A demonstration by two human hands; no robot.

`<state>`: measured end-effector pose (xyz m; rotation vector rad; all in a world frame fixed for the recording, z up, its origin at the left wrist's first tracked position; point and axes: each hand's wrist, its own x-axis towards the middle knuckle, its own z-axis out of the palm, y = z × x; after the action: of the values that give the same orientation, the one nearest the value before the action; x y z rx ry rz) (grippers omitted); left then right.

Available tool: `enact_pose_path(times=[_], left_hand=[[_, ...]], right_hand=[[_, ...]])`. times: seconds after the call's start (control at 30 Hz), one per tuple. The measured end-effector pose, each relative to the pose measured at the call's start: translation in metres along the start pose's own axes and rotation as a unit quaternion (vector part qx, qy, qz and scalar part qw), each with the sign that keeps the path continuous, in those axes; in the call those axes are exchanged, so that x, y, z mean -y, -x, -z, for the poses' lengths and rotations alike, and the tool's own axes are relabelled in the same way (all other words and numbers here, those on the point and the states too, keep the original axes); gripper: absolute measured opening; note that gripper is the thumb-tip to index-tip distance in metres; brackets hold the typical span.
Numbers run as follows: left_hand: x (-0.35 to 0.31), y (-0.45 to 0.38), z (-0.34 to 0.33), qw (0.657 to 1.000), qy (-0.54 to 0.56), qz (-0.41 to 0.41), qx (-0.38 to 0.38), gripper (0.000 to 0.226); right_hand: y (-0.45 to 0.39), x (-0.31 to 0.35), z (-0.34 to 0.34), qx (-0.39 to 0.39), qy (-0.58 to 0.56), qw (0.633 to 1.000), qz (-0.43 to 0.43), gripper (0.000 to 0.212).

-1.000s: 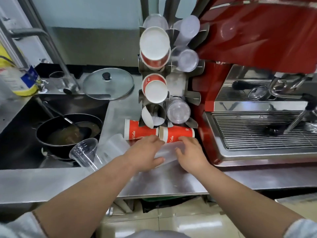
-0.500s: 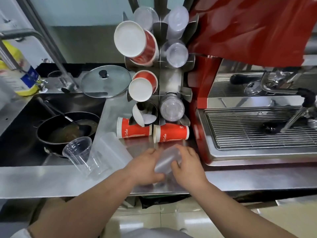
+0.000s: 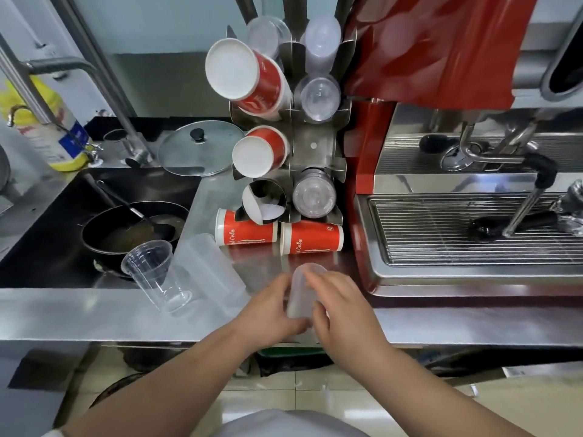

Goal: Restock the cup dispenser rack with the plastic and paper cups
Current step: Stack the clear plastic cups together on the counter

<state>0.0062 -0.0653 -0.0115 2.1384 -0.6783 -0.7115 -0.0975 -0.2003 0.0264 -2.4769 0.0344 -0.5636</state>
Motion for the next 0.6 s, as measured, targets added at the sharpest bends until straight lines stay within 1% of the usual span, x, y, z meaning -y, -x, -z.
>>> enact_pose_path(times=[0.1, 0.2, 0.33, 0.4, 0.53, 0.6], left_hand=[[-0.003, 0.002, -0.015, 1.000, 0.013, -0.015, -0.008, 0.074], [-0.006, -0.001, -0.027, 1.000, 0.006, -0.022, -0.015, 0.074], [-0.005, -0.006, -0.039, 0.999, 0.004, -0.023, -0.025, 0.077], [-0.002, -0.008, -0.042, 0.999, 0.003, -0.026, -0.030, 0.077], [-0.002, -0.011, -0.036, 0.999, -0.039, -0.033, 0.002, 0.070], [-0.004, -0.011, -0.026, 0.995, -0.081, -0.051, 0.031, 0.066]], right_hand=[[0.016, -0.010, 0.003, -0.016, 0.012, 0.999, 0.044, 0.057], [0.022, -0.018, 0.010, -0.020, 0.015, 0.999, 0.041, 0.052], [0.025, -0.022, 0.018, 0.007, 0.031, 0.999, 0.033, 0.048], [0.023, -0.021, 0.021, 0.026, 0.043, 0.998, 0.029, 0.043], [0.009, -0.010, 0.028, 0.039, 0.086, 0.996, 0.003, 0.027], [-0.003, -0.001, 0.030, 0.046, 0.114, 0.992, -0.006, 0.028]])
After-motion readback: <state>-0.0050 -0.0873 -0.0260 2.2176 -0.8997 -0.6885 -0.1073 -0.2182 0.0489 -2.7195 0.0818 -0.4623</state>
